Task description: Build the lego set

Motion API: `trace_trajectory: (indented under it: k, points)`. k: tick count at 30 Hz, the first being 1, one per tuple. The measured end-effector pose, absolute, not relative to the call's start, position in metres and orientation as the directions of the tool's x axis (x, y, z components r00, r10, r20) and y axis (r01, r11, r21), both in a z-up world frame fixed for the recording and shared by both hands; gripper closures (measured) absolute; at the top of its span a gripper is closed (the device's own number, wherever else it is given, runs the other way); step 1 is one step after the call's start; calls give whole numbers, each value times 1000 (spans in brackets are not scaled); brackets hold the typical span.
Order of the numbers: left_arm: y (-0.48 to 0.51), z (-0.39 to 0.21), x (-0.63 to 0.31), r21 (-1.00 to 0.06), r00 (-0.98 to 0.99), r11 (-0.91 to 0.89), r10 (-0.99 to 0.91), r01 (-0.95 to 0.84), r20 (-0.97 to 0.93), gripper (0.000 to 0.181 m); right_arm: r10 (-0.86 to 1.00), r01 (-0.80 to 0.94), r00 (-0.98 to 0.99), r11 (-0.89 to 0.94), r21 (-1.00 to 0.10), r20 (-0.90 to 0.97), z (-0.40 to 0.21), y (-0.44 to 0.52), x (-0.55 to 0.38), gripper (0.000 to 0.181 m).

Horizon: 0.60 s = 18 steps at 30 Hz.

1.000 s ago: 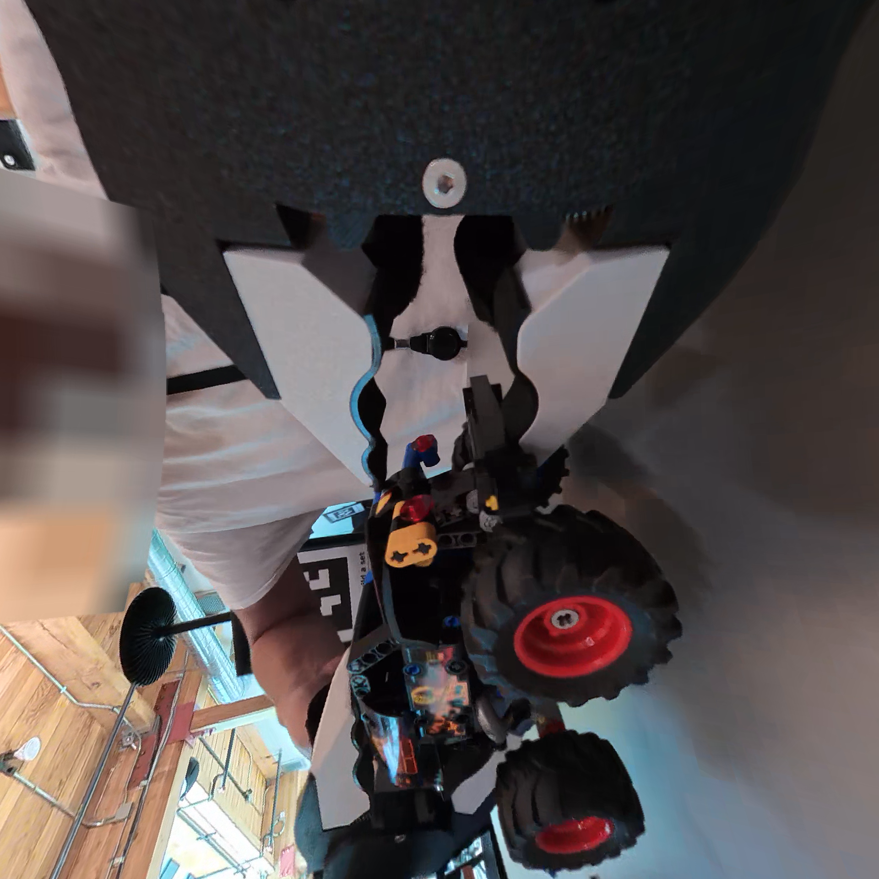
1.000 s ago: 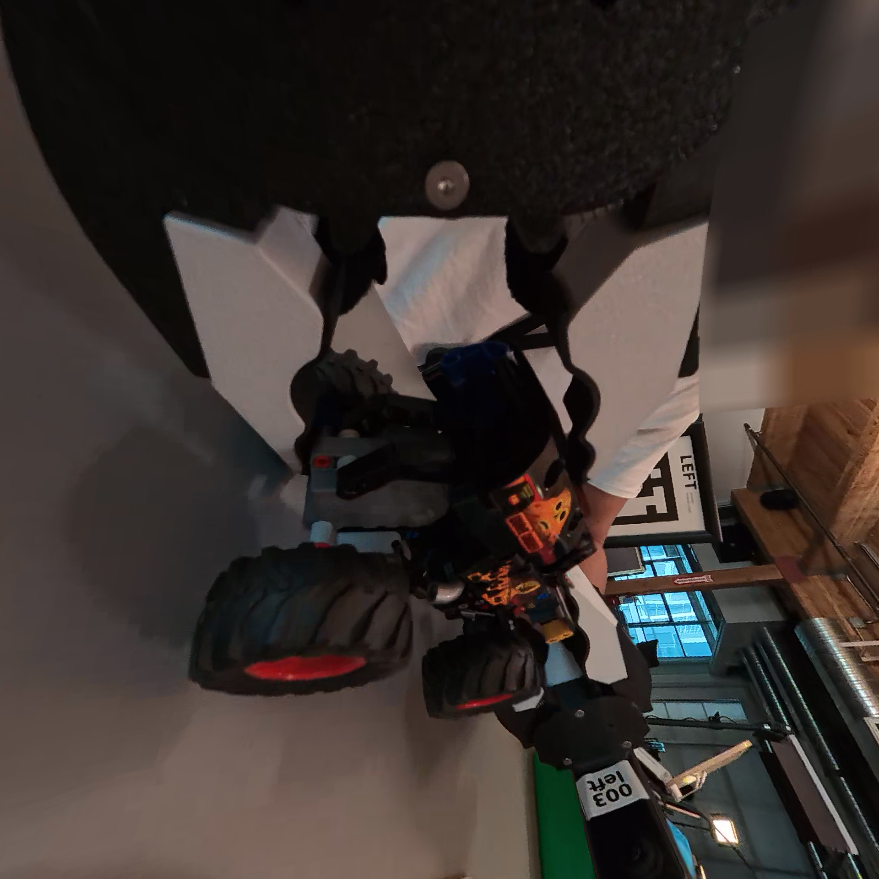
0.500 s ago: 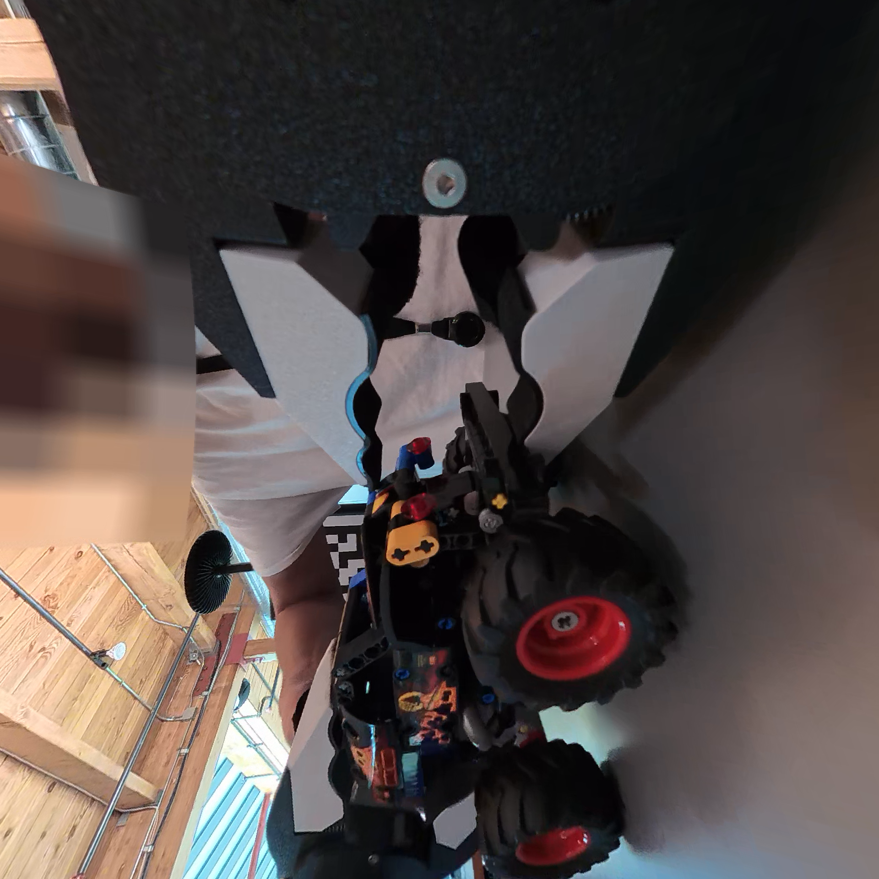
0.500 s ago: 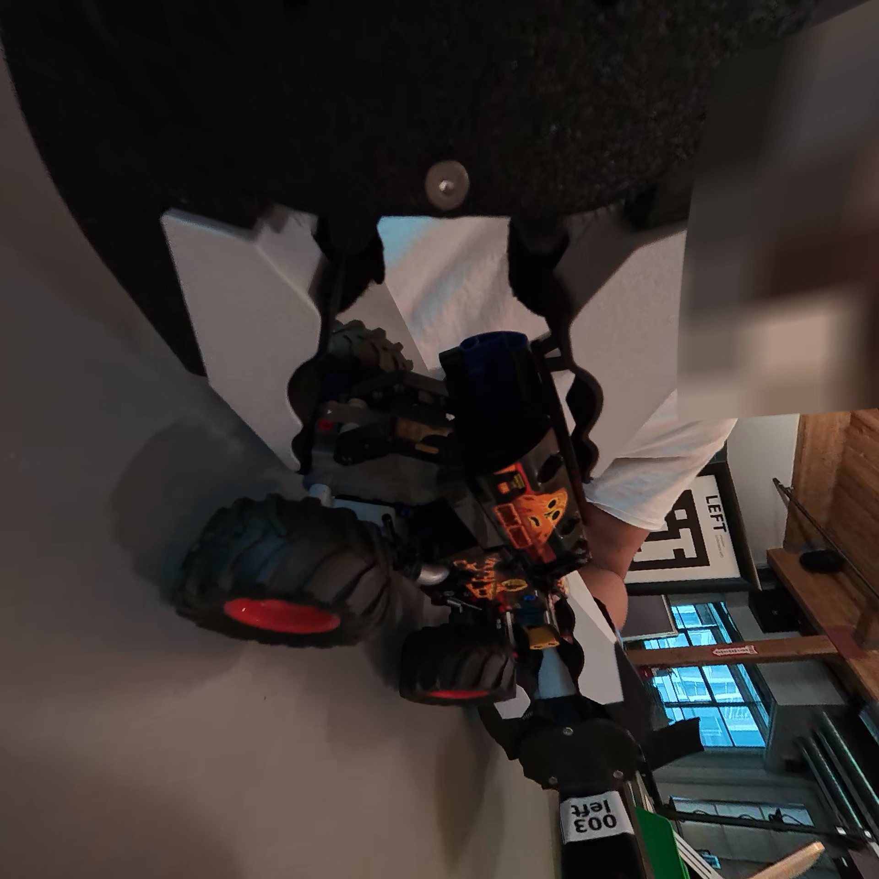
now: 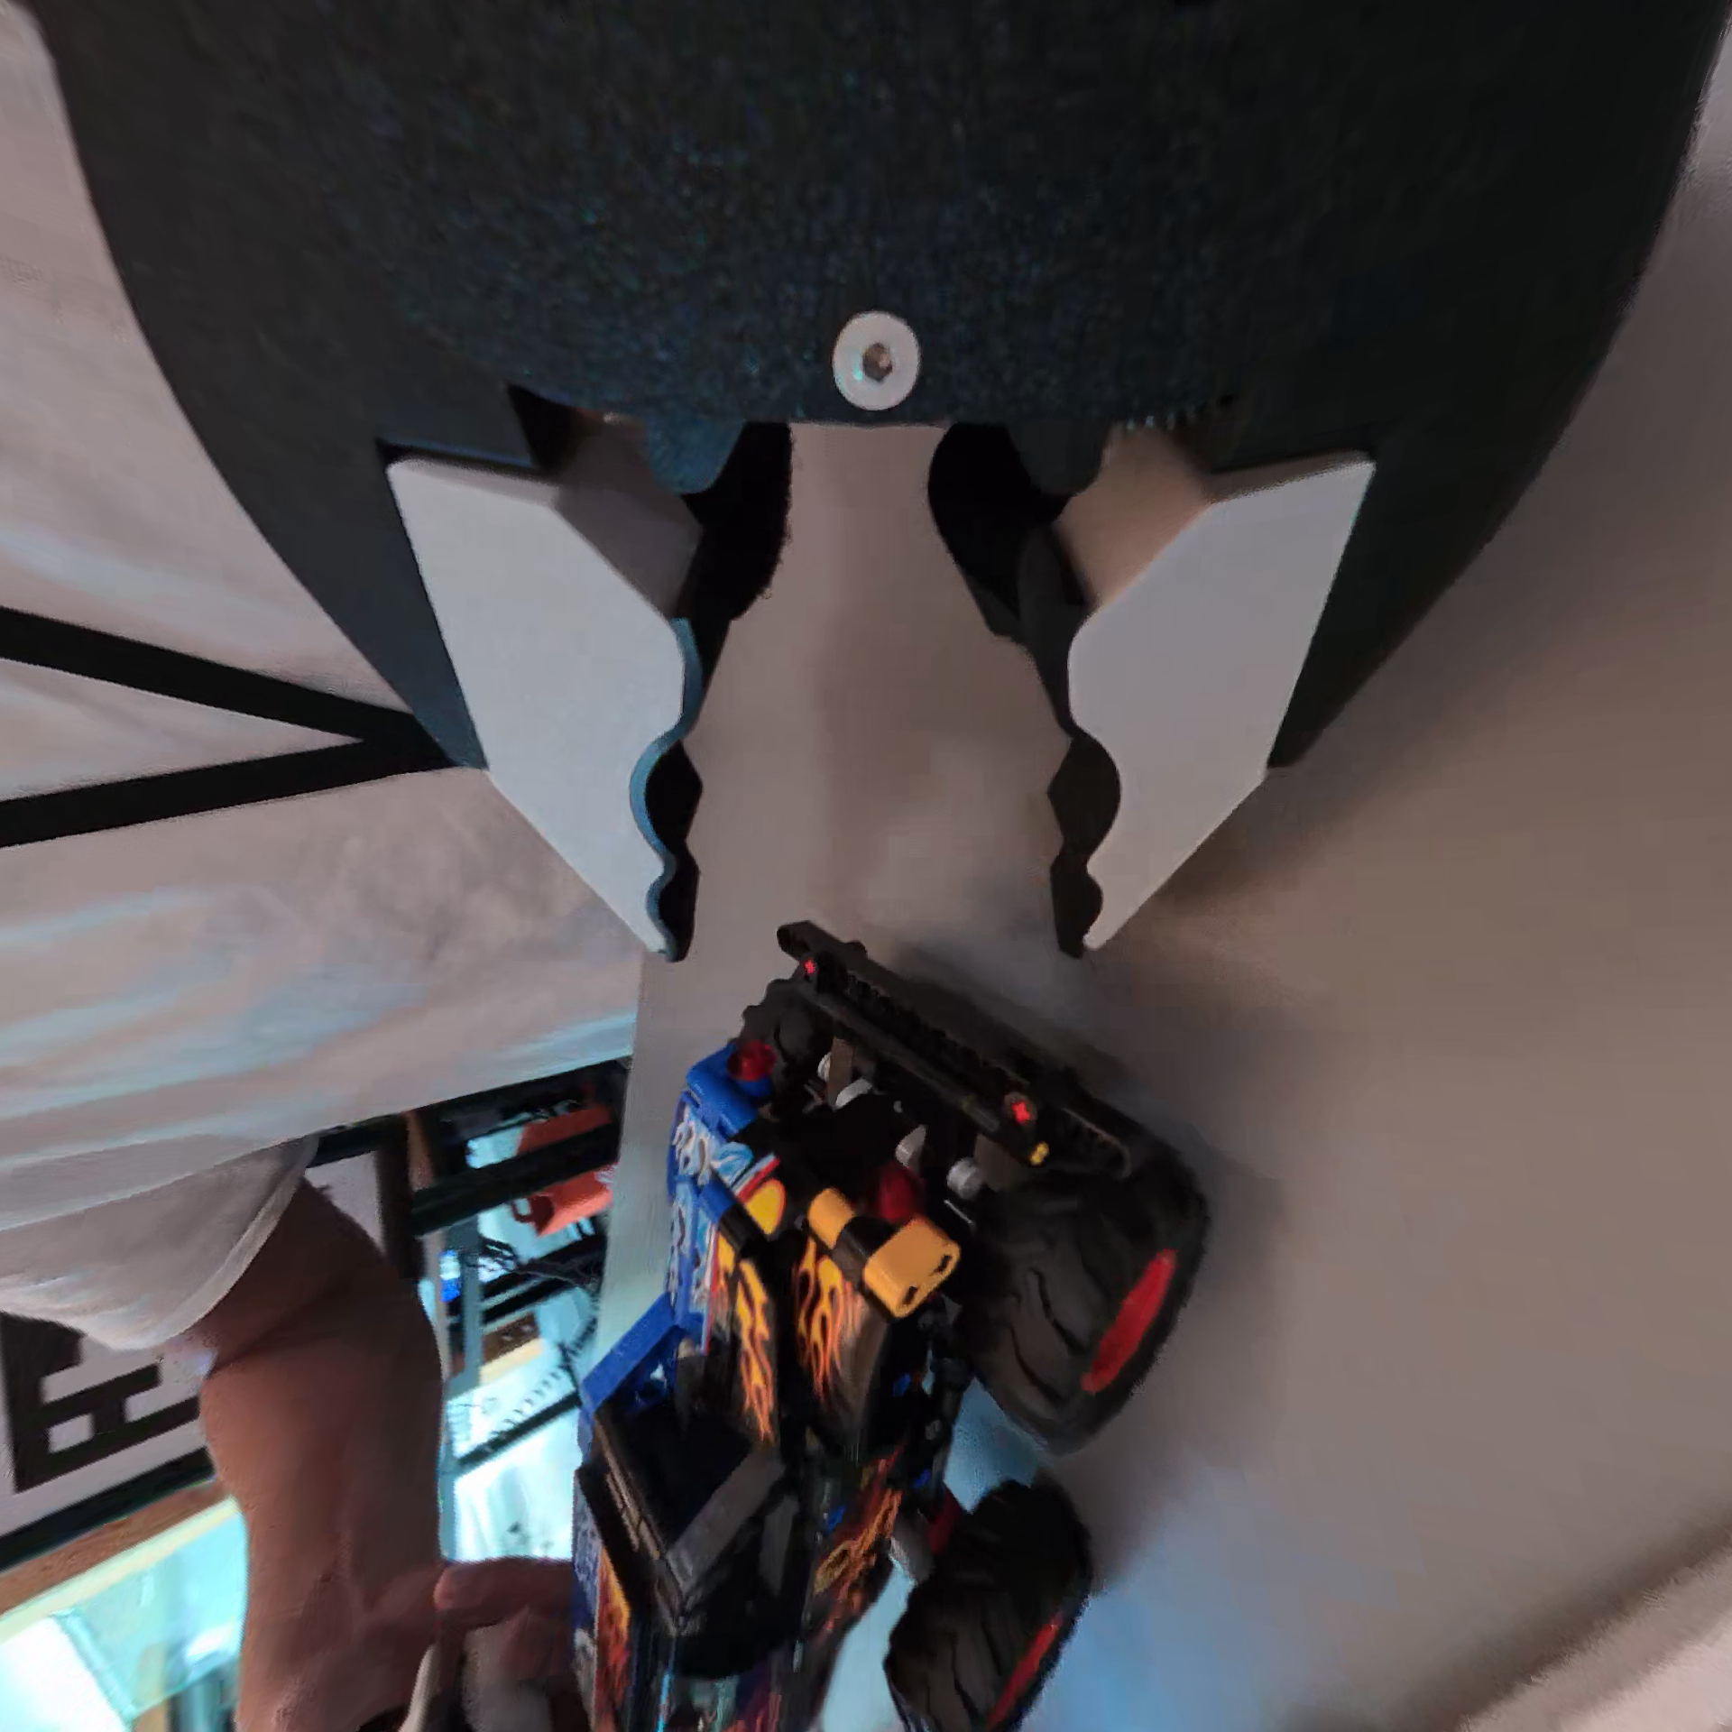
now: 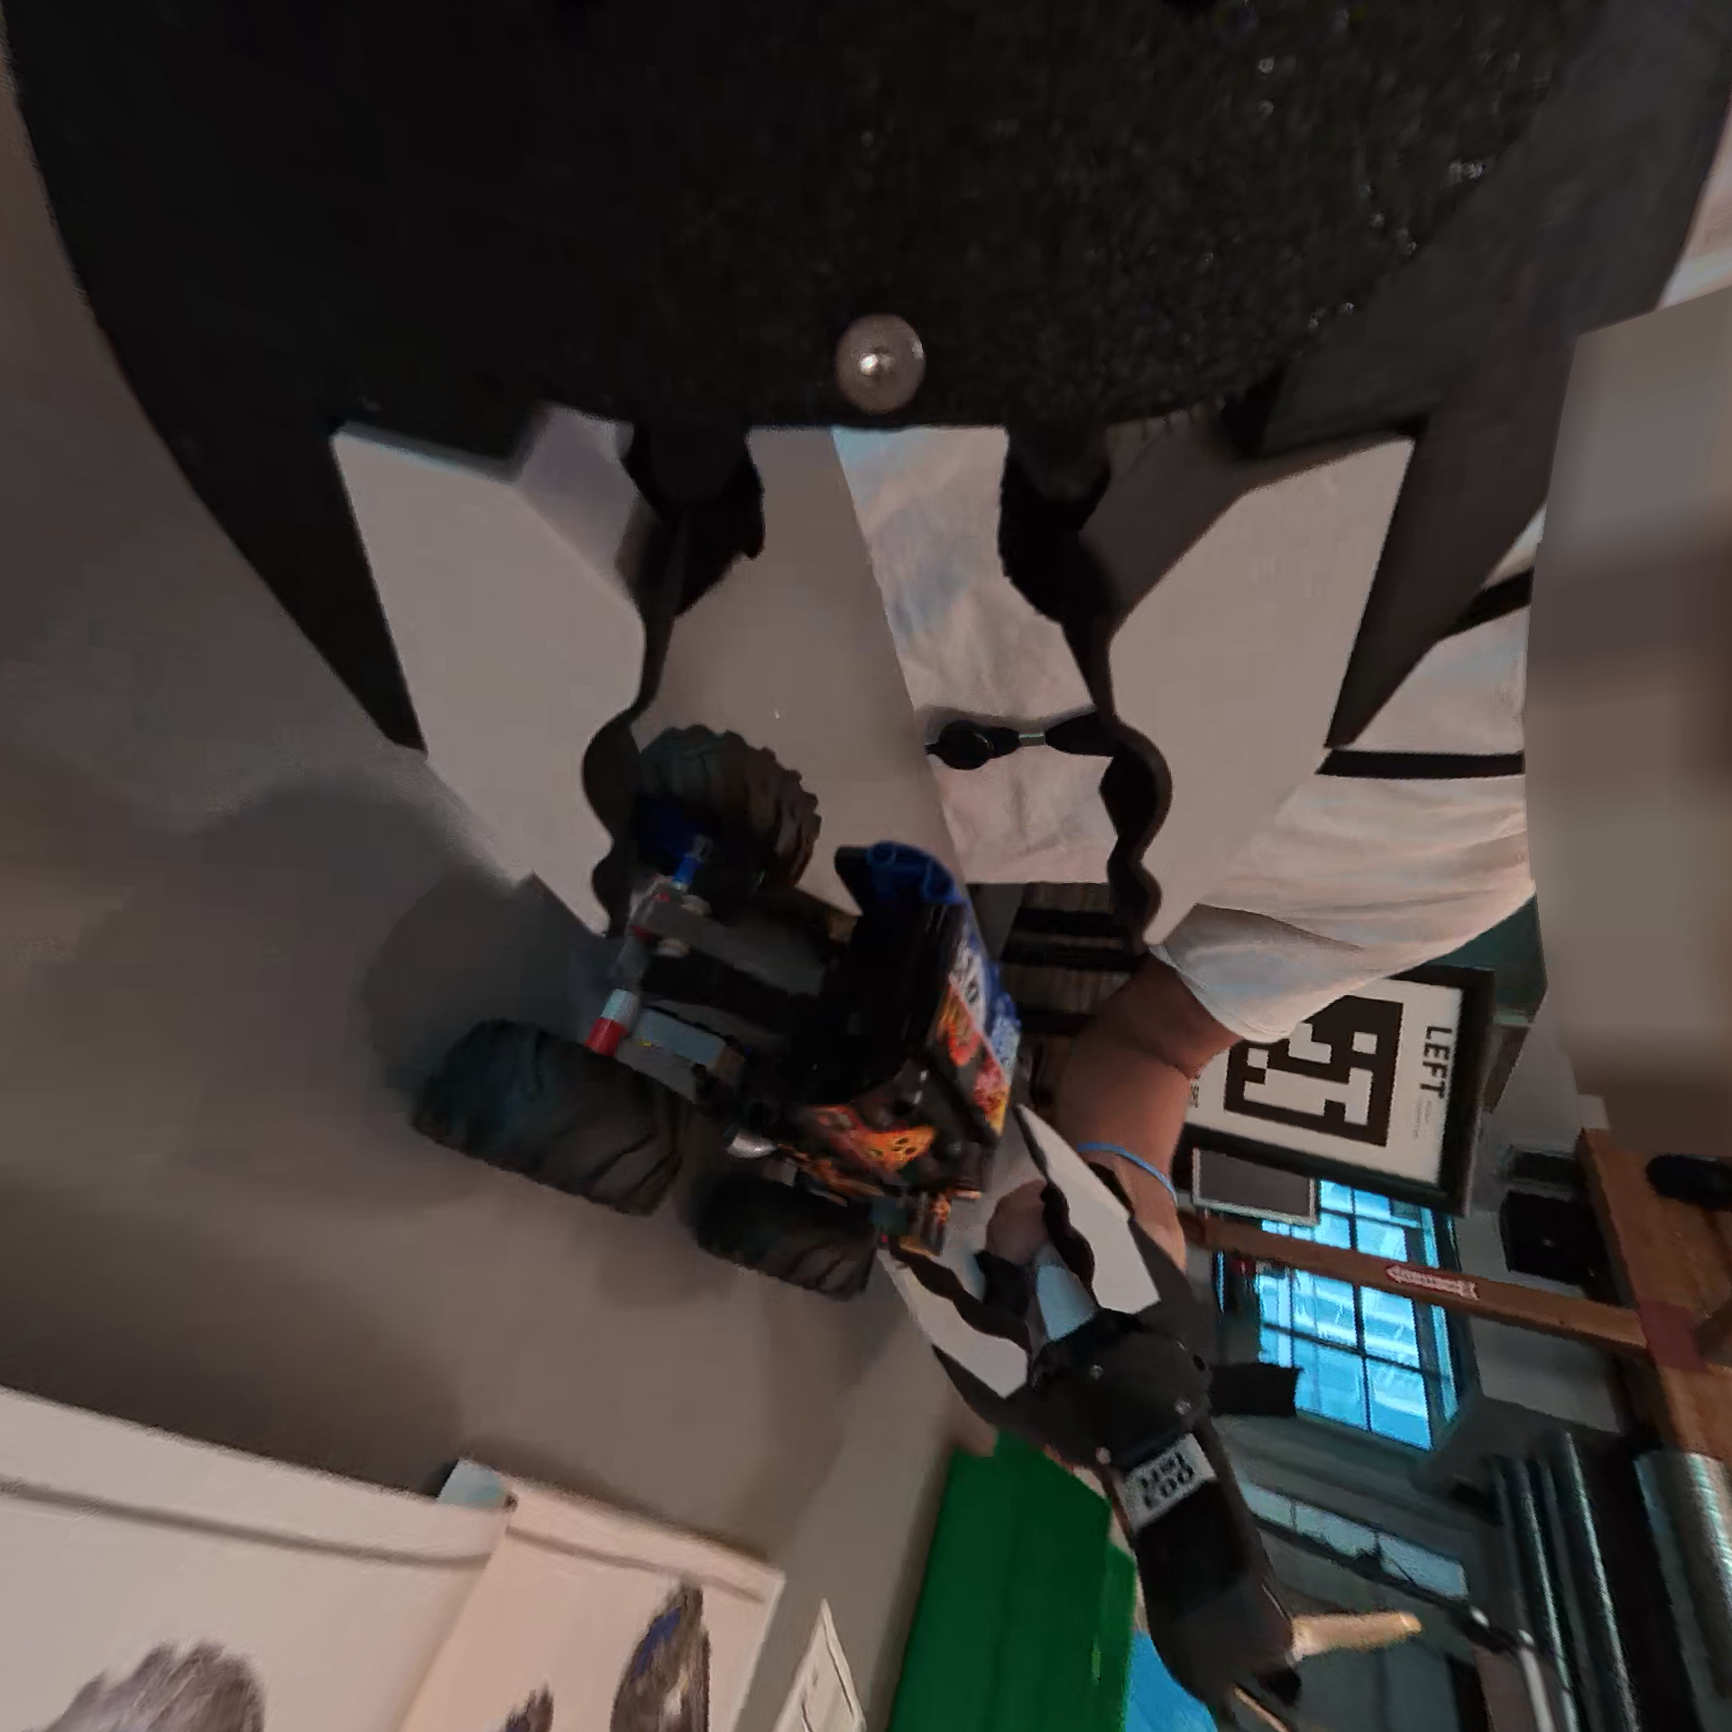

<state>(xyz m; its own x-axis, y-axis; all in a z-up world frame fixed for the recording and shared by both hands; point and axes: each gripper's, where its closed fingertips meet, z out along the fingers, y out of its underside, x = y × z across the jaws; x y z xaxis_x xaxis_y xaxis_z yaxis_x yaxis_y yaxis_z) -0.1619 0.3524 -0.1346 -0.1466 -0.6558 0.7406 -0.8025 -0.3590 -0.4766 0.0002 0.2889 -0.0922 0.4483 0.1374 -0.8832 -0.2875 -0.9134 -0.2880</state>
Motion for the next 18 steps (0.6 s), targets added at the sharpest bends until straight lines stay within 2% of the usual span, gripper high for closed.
trace_trajectory:
  k: [2, 4, 7, 9, 11, 13, 18]
  points:
    - [371, -125, -164, -569, -152, -341, -748, -748, 647, 114, 208, -355, 504, -835, -420, -838, -78, 282, 22, 91]
    - [394, -114, -161, -672, -134, -293, -852, -681, 507, 120, 255, -362, 644, -729, -581, -721, -73, 273, 46, 105]
    - [425, -87, -144, -808, -97, -164, -960, -566, 263, 129, 150, -282, 896, -537, -795, -418, -83, 266, 93, 112]
    - [435, -68, -120, -849, -110, 3, -992, -528, 65, 134, 53, -201, 968, -414, -888, -244, -84, 264, 112, 121]
    - [440, -61, -87, -806, -146, 190, -981, -560, -129, 139, -16, -175, 983, -362, -915, -182, -89, 265, 112, 120]
    - [435, -66, -49, -710, -227, 335, -942, -620, -246, 146, -10, -187, 980, -351, -917, -196, -95, 270, 100, 122]
    - [403, -122, 30, -446, -510, 567, -822, -693, -253, 139, 26, -146, 985, -381, -913, -169, -110, 277, 84, 125]
